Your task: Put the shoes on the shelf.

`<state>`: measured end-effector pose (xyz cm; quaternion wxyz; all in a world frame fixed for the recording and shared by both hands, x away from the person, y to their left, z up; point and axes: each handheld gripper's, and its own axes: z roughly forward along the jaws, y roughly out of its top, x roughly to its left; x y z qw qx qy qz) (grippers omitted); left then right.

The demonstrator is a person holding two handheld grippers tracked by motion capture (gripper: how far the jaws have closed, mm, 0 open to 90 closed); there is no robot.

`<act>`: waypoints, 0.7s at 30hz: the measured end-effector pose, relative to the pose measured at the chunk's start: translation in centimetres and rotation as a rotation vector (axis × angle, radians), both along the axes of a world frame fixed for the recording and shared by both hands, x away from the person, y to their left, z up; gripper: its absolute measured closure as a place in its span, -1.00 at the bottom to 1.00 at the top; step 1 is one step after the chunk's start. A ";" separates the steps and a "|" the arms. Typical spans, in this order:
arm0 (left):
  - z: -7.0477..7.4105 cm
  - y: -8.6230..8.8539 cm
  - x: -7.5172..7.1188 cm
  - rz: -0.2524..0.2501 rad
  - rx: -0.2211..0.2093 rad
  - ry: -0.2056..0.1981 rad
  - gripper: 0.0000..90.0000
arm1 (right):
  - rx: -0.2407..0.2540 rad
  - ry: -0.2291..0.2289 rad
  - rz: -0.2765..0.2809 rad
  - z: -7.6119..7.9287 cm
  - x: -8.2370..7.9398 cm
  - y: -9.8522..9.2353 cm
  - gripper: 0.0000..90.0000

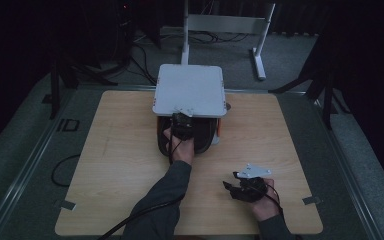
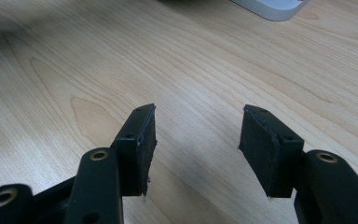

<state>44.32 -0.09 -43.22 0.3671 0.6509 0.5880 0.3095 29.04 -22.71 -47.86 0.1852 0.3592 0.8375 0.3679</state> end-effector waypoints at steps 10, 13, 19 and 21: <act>0.1 -0.4 0.6 0.023 0.003 -0.010 0.64 | 0.003 0.001 -0.006 0.1 0.0 -0.2 0.01; 0.0 -0.5 0.8 0.026 0.005 -0.016 0.64 | 0.002 0.000 -0.005 0.1 -0.1 -0.2 0.01; -0.2 -0.6 1.0 0.034 -0.003 -0.030 0.64 | 0.002 0.003 -0.005 0.0 0.0 -0.2 0.01; -0.2 -0.6 1.1 0.032 0.000 -0.033 0.64 | 0.000 0.002 -0.003 0.0 0.0 -0.2 0.01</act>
